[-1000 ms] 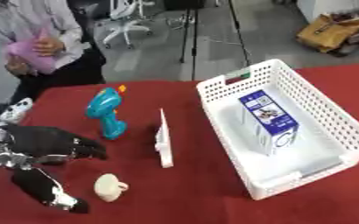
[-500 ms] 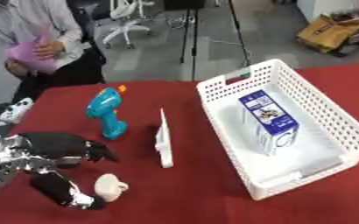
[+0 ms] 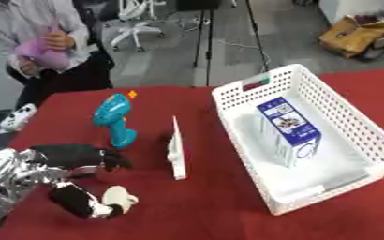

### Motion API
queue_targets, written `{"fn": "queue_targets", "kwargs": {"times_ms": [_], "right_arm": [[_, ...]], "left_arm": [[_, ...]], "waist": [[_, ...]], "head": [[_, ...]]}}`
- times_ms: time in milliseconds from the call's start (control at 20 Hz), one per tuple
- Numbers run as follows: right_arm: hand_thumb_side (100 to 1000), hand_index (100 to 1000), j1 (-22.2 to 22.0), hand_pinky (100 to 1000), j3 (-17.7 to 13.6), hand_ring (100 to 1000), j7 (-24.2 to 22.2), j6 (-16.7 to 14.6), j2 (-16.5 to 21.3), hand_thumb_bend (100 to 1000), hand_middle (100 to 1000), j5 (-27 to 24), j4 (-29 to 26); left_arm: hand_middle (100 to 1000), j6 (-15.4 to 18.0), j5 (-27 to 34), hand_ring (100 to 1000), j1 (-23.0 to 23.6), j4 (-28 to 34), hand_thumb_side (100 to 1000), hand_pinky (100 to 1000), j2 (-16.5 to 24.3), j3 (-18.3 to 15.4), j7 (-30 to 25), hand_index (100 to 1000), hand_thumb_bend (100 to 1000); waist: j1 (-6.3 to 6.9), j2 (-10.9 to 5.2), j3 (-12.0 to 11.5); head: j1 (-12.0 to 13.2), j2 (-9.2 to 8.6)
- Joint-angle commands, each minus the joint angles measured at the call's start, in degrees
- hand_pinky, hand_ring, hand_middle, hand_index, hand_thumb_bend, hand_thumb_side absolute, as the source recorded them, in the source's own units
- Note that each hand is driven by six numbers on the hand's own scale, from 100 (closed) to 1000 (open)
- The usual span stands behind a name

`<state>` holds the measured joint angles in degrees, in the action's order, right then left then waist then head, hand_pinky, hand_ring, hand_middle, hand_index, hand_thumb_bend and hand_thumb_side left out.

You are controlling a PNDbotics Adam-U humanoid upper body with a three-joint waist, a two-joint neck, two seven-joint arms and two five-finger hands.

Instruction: Pick up objects on the table and place them in the box.

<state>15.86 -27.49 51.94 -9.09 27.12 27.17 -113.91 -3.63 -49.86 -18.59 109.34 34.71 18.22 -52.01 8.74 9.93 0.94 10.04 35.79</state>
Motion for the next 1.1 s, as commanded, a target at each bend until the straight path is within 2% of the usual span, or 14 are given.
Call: {"fn": "queue_targets", "kwargs": {"times_ms": [50, 200, 250, 450, 600, 800, 1100], "right_arm": [[387, 614, 0.47, 752, -0.21, 702, 0.03, -0.21, 1.06, 100, 540, -0.26, -0.68], [387, 614, 0.47, 751, -0.23, 702, 0.03, -0.26, 1.05, 100, 540, -0.31, -0.68], [387, 612, 0.46, 751, -0.23, 702, 0.03, -0.26, 1.03, 100, 539, -0.31, -0.68], [387, 612, 0.44, 751, -0.22, 702, 0.03, -0.31, 1.00, 100, 539, -0.33, -0.68], [387, 611, 0.41, 752, -0.21, 702, 0.03, -0.31, 0.96, 100, 539, -0.32, -0.68], [387, 611, 0.41, 752, -0.23, 702, 0.03, -0.30, 0.91, 100, 540, -0.33, -0.68], [387, 611, 0.42, 752, -0.25, 703, 0.03, -0.34, 0.84, 100, 539, -0.41, -0.68]], "left_arm": [[941, 2.68, -2.33, 828, -0.64, -1.37, 666, 531, 0.39, -0.20, 0.05, 1000, 580], [946, 5.37, -5.59, 829, -0.90, -3.24, 640, 534, -0.10, -0.13, 0.05, 1000, 566], [943, 6.06, -6.14, 814, -0.98, -3.66, 617, 496, -0.28, -0.15, 0.05, 1000, 548], [937, 7.54, -6.87, 806, -1.31, -4.76, 628, 491, -0.85, -0.32, 0.05, 1000, 537], [933, 7.35, -6.63, 804, -1.49, -5.01, 631, 487, -1.28, -0.56, 0.05, 1000, 529], [916, 6.16, -6.81, 782, -1.60, -5.66, 623, 445, -2.28, -0.93, 0.05, 1000, 467], [909, 4.57, -6.65, 771, -1.78, -7.58, 664, 427, -4.05, -1.19, 0.05, 1000, 438]], "waist": [[-0.48, -0.57, 0.05], [-0.51, -0.55, 0.11], [-0.51, -0.55, 0.14], [-0.49, -0.54, 0.21], [-0.45, -0.55, 0.24], [-0.47, -0.55, 0.29], [-0.56, -0.48, 0.38]], "head": [[0.25, 0.16], [0.31, 0.06], [0.34, 0.03], [0.40, -0.07], [0.44, -0.11], [0.48, -0.25], [0.59, -0.36]]}}
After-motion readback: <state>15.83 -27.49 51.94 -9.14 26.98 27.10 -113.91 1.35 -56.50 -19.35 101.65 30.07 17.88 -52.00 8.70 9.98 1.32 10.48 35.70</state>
